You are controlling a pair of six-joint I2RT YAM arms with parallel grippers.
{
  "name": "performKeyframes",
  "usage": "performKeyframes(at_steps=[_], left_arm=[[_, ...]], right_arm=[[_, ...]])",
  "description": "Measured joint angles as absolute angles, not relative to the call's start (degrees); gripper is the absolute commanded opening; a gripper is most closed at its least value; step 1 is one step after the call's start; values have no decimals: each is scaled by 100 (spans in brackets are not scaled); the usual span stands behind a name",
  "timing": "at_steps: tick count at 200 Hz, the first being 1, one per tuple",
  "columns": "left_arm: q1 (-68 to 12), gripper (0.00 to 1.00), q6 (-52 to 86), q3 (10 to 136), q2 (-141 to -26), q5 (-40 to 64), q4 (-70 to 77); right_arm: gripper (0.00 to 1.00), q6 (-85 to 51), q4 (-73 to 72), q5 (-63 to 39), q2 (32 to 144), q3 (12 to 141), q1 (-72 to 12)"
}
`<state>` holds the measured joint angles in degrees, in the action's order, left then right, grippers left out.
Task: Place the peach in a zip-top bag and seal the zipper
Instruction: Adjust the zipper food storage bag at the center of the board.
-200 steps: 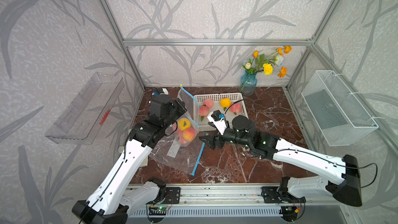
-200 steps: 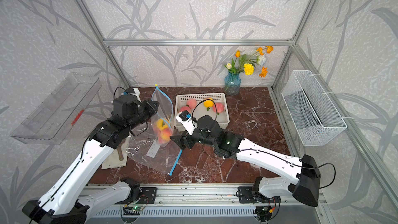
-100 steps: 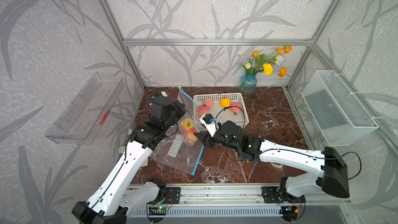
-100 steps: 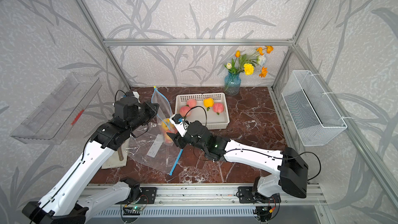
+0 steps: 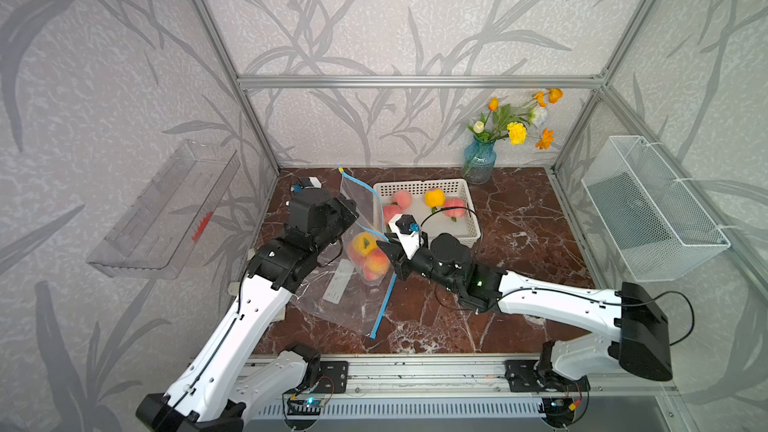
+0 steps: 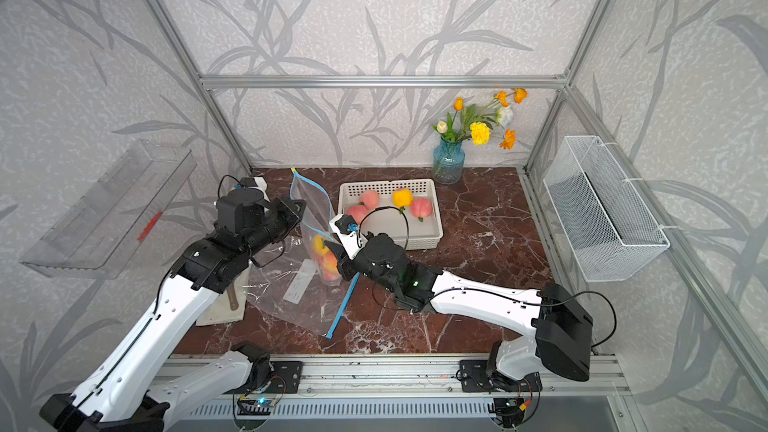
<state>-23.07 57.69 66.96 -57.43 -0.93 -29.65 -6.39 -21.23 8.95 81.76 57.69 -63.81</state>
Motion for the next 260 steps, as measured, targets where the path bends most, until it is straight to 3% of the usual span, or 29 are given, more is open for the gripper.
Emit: performKeyframes(at_steps=[9, 22, 58, 102, 159, 260], left_arm=[[-2307, 13, 5756, 6694, -5739, -89, -2965], [-2307, 25, 5693, 6694, -5717, -93, -2967], [-2307, 72, 5507, 6696, -5500, -47, -2998], [-2285, 98, 4897, 6731, -5043, 69, -3175], [-2281, 100, 3813, 6580, -4713, 373, -3236], [-2272, 100, 2504, 4069, -4626, 1684, -921]], right_arm=[[0, -593, -2121, 899, 8176, 5769, -6381], [0, -578, -2099, 961, 8176, 5769, -6381], [0, -469, -1726, 1208, 8060, 5769, -6379], [0, -425, -454, 978, 7402, 6110, -6031], [0, -598, 637, -60, 6670, 6204, -4528], [0, -368, 943, -1299, 6031, 5301, -2762]])
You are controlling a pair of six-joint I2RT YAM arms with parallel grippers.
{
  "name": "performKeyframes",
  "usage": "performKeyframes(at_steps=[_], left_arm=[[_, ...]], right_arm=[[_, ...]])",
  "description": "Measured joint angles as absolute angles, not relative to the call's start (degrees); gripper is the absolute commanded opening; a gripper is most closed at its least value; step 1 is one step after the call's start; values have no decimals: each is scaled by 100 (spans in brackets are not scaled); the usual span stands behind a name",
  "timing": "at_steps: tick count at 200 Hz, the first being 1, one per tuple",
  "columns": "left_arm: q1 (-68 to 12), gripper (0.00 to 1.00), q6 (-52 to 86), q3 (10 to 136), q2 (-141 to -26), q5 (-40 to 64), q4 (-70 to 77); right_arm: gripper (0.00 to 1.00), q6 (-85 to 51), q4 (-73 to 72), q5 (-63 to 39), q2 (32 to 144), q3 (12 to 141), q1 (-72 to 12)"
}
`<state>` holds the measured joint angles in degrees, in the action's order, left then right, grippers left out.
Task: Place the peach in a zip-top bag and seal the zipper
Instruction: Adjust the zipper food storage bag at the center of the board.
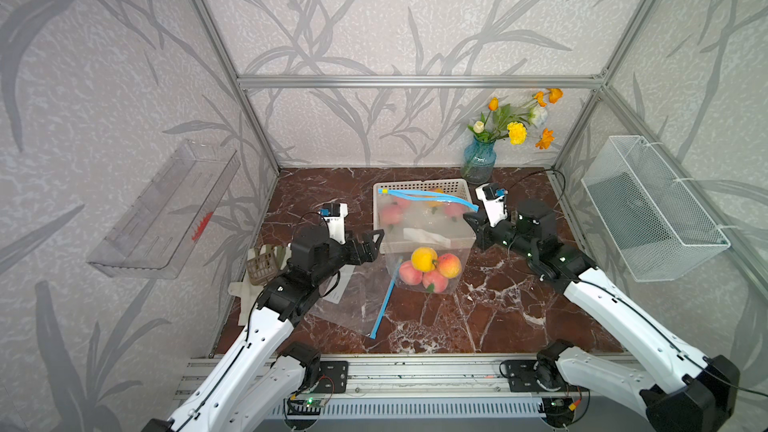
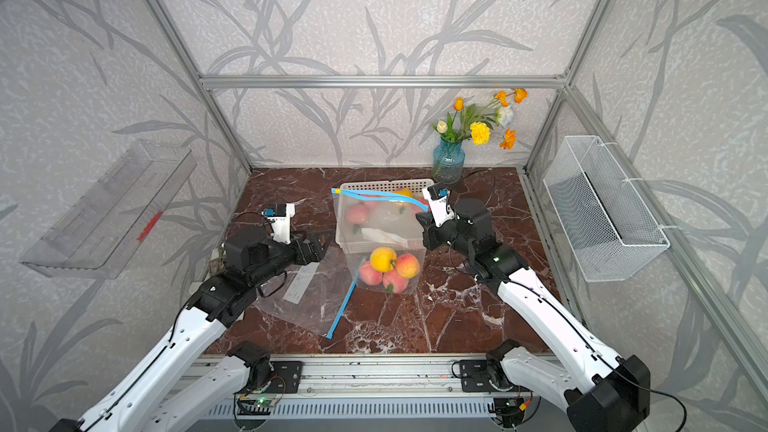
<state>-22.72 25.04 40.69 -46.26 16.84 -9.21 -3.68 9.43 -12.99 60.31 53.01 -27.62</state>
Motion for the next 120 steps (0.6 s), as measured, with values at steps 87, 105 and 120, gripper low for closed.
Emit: performKeyframes(at_steps=[87, 105, 120], left_arm=[[-2163, 100, 1997, 4338, -6104, 2276, 690], [-2130, 100, 1992, 4683, -6501, 2445, 696], [-2075, 100, 1999, 4831, -6670, 2541, 755]], right_arm=[[0, 104, 642, -2078, 5828, 5006, -2558], [0, 193, 552, -2200, 5763, 5006, -2552], [0, 244, 510, -2307, 5752, 5006, -2547]])
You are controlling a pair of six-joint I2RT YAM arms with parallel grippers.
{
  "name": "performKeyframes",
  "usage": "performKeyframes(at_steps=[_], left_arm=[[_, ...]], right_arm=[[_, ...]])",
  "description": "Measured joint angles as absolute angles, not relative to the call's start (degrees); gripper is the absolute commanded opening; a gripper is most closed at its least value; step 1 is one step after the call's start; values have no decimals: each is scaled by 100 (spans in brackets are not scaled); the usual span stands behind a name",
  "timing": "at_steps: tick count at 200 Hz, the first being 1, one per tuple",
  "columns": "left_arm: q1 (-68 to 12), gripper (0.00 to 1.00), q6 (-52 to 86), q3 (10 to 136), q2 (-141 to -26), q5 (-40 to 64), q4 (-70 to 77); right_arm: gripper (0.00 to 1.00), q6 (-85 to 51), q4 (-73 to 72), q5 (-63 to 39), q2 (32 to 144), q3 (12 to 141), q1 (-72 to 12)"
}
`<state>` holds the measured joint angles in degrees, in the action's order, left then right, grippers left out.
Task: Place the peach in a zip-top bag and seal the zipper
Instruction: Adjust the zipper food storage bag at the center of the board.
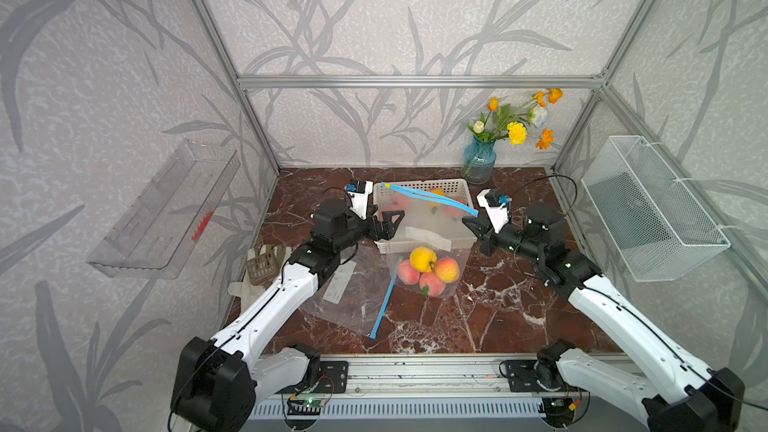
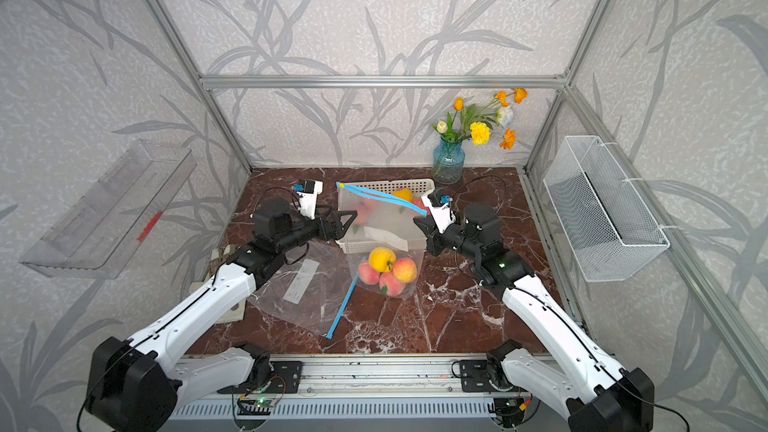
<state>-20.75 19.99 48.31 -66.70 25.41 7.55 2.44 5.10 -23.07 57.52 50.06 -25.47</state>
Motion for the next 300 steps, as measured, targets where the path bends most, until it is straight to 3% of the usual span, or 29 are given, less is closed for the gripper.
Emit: performKeyframes(at_steps=[66, 123, 217, 280, 293, 300], left_arm=[[-1520, 96, 2211, 4849, -7019, 3710, 1693], [-1455, 76, 2088, 4692, -6908, 4775, 1940], [-1455, 50, 1796, 4248, -6434, 4877, 2032], [-1455, 24, 1599, 4261, -6412, 4895, 1828], [-1455, 6, 1562, 4283, -6416, 4895, 1745], [-1455, 2, 1551, 4307, -6423, 4886, 1688]], right_arm=[[0, 285, 364, -2589, 5557, 5000, -2547], [0, 255, 307, -2379, 5527, 4995, -2539], [0, -213, 311, -1745, 5695, 4998, -2294], [0, -338, 336, -1710, 5697, 4998, -2248], [0, -340, 355, -1695, 5697, 4998, -2241], [0, -340, 379, -1695, 5697, 5000, -2237]])
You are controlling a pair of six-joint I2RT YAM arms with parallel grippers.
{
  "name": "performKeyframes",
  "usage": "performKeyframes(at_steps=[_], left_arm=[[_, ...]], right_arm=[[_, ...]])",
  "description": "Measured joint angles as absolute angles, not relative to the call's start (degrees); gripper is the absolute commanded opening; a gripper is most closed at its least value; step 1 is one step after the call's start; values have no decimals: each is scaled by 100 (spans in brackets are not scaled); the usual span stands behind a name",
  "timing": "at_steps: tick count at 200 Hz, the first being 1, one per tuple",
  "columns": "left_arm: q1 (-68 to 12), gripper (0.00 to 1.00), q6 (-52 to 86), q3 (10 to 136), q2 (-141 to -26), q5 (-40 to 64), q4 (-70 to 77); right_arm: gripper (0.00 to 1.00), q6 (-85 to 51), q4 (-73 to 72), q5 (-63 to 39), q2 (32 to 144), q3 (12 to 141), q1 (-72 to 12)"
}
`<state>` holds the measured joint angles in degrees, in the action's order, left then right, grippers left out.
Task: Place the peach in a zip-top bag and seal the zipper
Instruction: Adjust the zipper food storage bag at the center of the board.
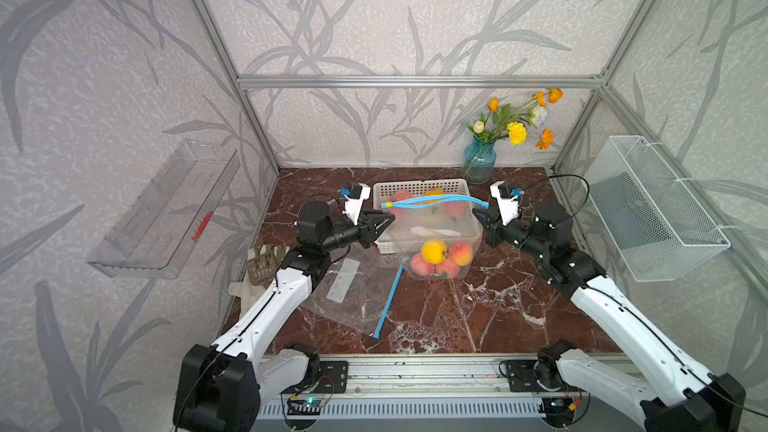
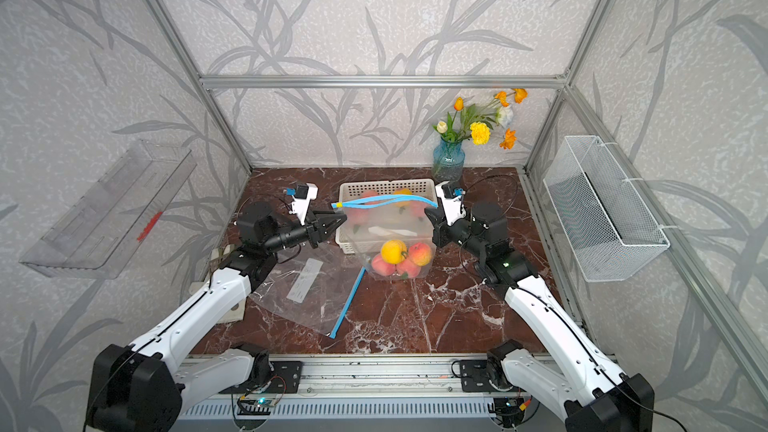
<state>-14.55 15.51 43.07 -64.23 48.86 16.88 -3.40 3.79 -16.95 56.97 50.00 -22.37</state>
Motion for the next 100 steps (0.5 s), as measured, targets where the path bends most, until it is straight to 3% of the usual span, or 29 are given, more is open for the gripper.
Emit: performKeyframes(at_steps=[24, 50, 100], left_arm=[[-1455, 16, 1494, 4480, -6490, 4799, 1463], [-1455, 22, 1498, 4644, -6536, 4801, 1372], [-1455, 3, 1435, 4687, -6591, 4915, 1365]], right_arm=[[1, -340, 565, -1699, 5719, 5065, -2237], [1, -340, 711, -1699, 5728, 5127, -2237], [3, -340, 849, -1697, 5728, 5137, -2237]])
